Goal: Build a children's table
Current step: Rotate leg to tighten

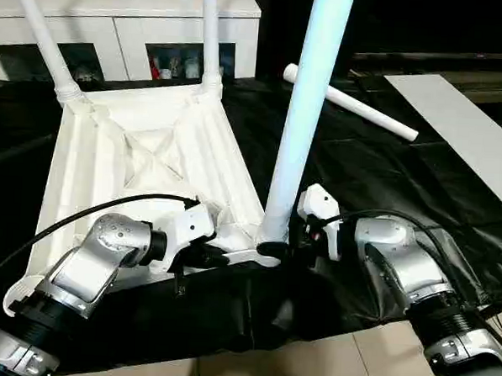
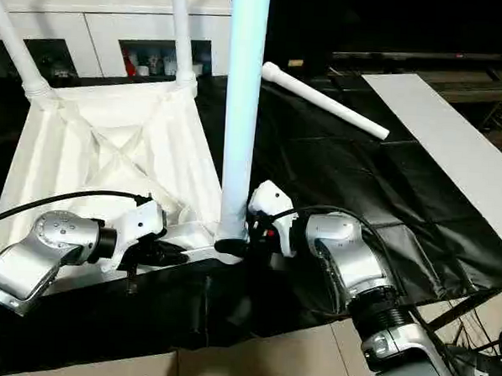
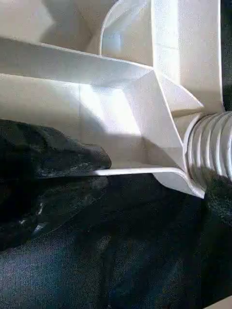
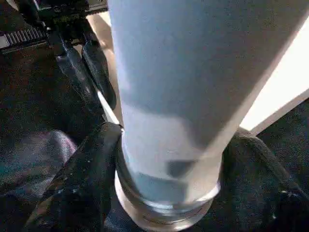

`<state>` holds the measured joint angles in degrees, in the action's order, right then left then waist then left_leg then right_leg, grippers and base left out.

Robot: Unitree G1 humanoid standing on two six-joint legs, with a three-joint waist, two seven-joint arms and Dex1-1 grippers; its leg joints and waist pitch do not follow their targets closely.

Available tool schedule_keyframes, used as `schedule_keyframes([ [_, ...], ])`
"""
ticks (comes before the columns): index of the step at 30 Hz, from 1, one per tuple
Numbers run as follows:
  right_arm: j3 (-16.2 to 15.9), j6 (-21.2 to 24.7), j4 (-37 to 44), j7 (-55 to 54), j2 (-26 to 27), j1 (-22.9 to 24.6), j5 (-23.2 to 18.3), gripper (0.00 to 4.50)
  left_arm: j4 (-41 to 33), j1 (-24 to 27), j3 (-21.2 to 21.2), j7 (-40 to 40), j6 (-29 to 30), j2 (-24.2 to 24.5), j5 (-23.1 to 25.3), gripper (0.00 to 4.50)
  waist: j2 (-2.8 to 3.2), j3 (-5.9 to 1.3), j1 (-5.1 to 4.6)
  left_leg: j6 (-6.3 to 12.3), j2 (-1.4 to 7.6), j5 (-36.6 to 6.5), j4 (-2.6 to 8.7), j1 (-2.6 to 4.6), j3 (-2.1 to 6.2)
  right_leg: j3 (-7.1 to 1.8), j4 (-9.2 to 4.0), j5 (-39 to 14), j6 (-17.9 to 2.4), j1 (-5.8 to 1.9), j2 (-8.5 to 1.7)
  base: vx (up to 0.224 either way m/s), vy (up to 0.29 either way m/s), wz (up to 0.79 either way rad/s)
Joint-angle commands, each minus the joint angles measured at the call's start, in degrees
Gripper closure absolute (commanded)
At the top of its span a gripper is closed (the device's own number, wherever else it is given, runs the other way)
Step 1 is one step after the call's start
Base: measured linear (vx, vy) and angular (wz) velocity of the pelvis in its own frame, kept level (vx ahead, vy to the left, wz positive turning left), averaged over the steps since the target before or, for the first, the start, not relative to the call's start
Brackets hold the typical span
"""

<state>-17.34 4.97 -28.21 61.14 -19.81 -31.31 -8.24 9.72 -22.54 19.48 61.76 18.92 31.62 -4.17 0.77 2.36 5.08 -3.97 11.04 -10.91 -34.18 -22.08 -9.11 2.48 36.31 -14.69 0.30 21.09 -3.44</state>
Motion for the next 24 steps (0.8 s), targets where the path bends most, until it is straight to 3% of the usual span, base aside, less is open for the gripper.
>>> schedule_keyframes([
  [1,0.7,-1.0,-1.2,0.3,0.3,-1.1,0.4,1.69,-1.3,-0.6,0.7,1.9,-1.8,-0.3,-0.5,4.50,0.45,-3.85,-0.32,4.08,2.03,-0.8,3.17,1.28,0.17,-2.12,-2.38,16.8,-16.6,-2.53,-3.81,0.000,0.000,0.00],
  [8,0.7,-2.3,-3.7,0.0,1.2,-1.0,0.9,1.78,-0.5,-0.3,0.5,1.0,-1.6,-0.8,-0.2,4.50,0.27,-3.71,-0.42,4.01,2.04,-2.1,3.19,1.27,0.12,-2.17,-2.50,14.3,-16.8,-2.43,-3.83,0.000,0.000,0.00],
  [11,3.4,-0.3,-6.5,-9.8,5.0,-0.8,1.2,1.80,2.9,-1.5,-1.6,-6.9,1.7,-5.8,0.1,4.50,0.23,-3.44,-0.62,3.21,2.03,-3.2,3.39,1.25,0.06,-2.29,-2.71,12.1,-16.9,-2.26,-3.90,0.000,0.000,0.00],
  [13,4.3,0.0,-7.5,-13.0,6.3,-0.8,1.3,1.80,3.7,-1.9,-1.9,-8.8,2.6,-7.0,0.5,4.50,0.28,-3.32,-0.70,1.80,2.10,-5.8,3.67,1.44,0.09,-2.37,-3.09,7.7,-16.6,-2.20,-4.15,0.000,0.000,0.00],
  [14,6.8,2.3,-8.7,-19.8,9.2,-0.9,0.5,1.80,5.1,-2.9,-2.3,-12.0,4.6,-9.4,0.9,4.50,0.16,-3.24,-0.90,1.05,2.03,-6.8,3.83,1.34,0.10,-2.47,-3.24,5.4,-16.0,-2.29,-4.15,0.000,0.000,0.00],
  [17,9.1,5.4,-10.2,-29.5,13.5,-0.9,0.3,1.81,7.7,-5.0,-2.9,-16.9,7.6,-13.4,1.4,4.50,0.23,-2.98,-1.70,-0.45,1.92,-9.5,4.19,1.38,0.16,-2.58,-3.80,0.0,-14.9,-2.16,-4.16,0.000,0.000,0.00],
  [19,9.9,6.4,-11.9,-36.0,15.9,-1.4,1.5,1.81,10.2,-6.8,-3.2,-20.8,9.4,-15.7,2.7,4.50,0.29,-2.72,-2.02,-1.54,1.85,-12.0,4.50,1.58,0.27,-2.65,-4.33,-4.9,-13.9,-1.89,-4.21,0.000,0.000,0.00],
  [24,10.7,6.4,-17.9,-49.8,20.1,-3.9,5.4,1.81,17.0,-10.6,-4.0,-29.8,11.1,-20.4,5.9,4.50,0.47,-2.70,-2.44,-2.81,1.76,-14.0,4.62,1.74,0.35,-2.84,-4.90,-8.9,-12.2,-1.52,-4.25,0.000,0.000,0.00],
])
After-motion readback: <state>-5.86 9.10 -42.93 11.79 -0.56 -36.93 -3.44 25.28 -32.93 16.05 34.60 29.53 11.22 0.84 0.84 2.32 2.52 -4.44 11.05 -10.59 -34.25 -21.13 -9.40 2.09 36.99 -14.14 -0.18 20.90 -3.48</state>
